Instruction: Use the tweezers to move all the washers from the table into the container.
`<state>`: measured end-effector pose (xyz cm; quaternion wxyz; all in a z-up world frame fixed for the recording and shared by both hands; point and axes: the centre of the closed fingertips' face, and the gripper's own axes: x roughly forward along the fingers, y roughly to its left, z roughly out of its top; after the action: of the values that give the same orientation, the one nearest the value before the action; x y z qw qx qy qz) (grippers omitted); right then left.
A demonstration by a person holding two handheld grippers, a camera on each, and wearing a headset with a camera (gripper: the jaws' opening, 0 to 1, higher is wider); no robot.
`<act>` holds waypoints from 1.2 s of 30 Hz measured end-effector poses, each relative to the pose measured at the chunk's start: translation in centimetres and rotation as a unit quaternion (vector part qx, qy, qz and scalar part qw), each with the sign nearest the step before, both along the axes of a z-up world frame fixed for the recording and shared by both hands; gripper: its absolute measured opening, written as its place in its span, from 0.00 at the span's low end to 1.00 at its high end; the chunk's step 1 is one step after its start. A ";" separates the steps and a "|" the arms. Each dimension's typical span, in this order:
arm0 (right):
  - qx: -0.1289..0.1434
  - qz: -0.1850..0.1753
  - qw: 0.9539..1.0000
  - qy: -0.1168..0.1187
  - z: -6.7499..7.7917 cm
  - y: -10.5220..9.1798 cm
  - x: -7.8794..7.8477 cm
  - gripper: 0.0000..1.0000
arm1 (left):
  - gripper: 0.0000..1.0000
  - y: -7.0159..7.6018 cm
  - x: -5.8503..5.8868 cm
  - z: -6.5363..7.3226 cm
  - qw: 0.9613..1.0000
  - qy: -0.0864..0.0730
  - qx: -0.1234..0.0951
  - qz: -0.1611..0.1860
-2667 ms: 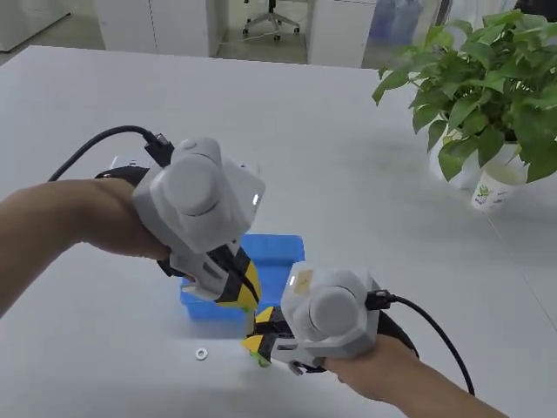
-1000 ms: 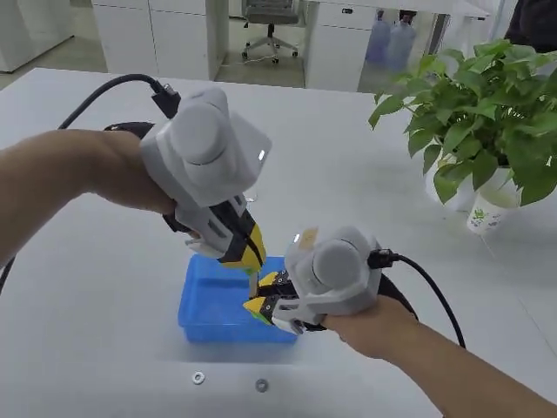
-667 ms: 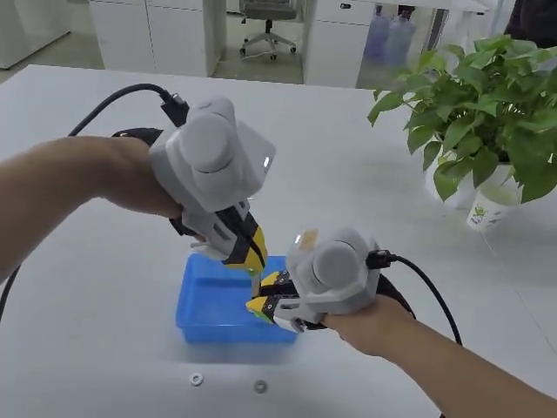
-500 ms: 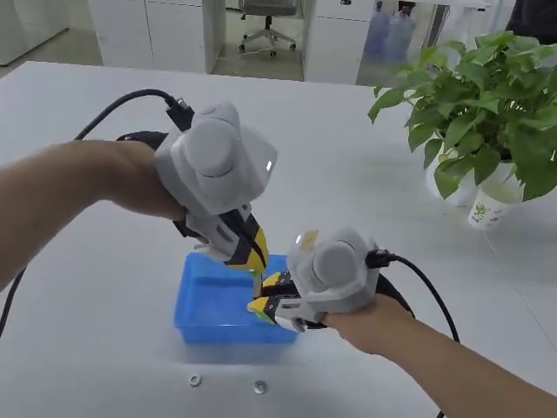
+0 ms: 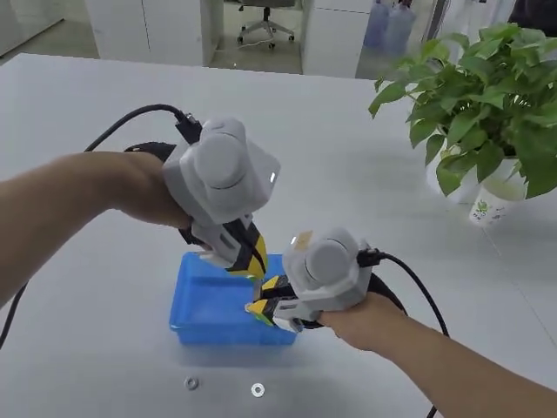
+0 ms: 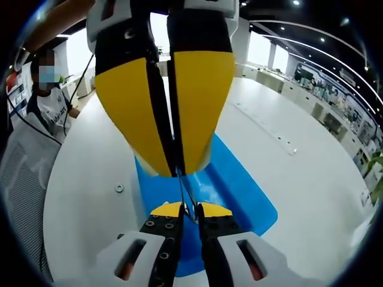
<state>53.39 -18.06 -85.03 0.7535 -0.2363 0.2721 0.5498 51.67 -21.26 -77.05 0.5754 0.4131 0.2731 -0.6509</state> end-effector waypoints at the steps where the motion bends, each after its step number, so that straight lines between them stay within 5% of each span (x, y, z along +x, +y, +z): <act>1: 0.000 -0.001 1.000 0.001 0.0 0.0 0.0 0.12 | 0.05 0.0 0.0 0.0 1.000 0.001 0.000 0.001; 22: -0.007 0.000 1.000 -0.001 0.0 -0.3 0.1 0.12 | 0.05 0.2 -0.2 0.1 1.000 0.001 0.005 0.000; 36: 0.001 0.003 1.000 -0.022 2.3 0.2 -0.8 0.12 | 0.05 0.8 -1.1 2.4 1.000 -0.006 -0.003 0.000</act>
<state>52.59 -17.86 -82.72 0.7579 -0.2481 0.2539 0.5473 50.59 -20.50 -74.69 0.5781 0.4152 0.2673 -0.6496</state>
